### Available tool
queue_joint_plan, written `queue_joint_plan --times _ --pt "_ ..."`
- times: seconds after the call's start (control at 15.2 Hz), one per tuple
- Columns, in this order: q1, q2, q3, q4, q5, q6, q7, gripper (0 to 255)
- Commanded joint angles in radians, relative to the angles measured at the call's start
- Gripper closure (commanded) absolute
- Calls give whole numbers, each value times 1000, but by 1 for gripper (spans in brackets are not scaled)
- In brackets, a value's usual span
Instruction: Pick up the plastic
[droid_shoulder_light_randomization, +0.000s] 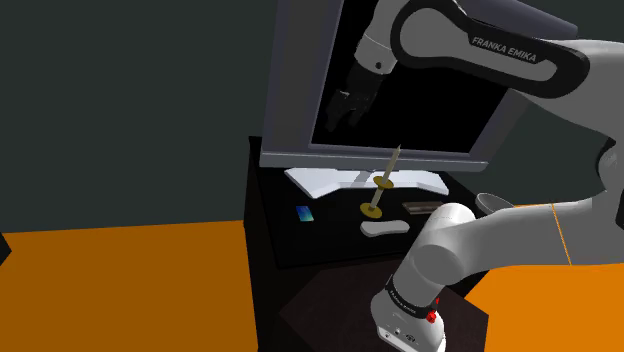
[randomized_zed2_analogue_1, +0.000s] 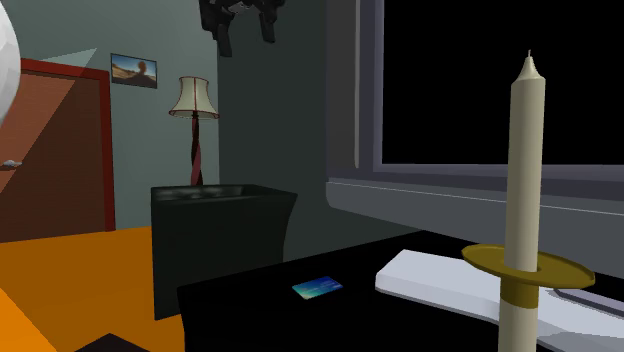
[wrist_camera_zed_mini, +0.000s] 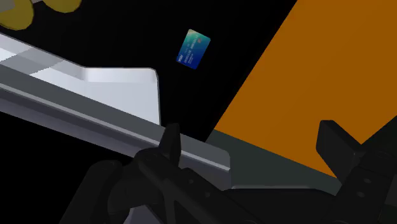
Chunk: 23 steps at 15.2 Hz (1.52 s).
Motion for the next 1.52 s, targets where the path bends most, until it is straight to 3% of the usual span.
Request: queue_joint_plan --times 0.0,0.73,1.45 --pt "0 0 0 0 0 0 0 0" --pt "-64 197 -33 -187 29 255 99 0" --pt "-110 509 -70 -283 81 533 173 0"
